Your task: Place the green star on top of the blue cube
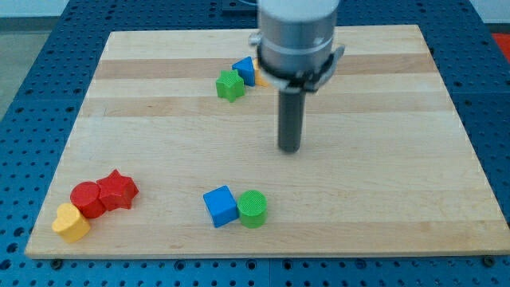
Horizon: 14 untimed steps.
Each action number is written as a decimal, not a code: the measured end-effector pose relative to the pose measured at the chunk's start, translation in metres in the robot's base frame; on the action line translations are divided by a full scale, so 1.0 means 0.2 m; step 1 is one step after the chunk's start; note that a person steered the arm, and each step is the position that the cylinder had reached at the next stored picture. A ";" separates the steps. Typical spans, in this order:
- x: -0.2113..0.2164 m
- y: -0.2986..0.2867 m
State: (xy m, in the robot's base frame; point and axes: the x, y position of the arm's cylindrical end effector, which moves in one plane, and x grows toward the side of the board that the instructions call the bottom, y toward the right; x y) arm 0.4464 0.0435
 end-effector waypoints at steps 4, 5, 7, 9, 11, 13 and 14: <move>-1.05 -0.18; -0.92 -0.35; -0.60 -0.35; -0.58 -0.35; -0.62 -0.66; -0.30 -0.68; -0.23 -0.58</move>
State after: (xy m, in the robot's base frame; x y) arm 0.4008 -0.0729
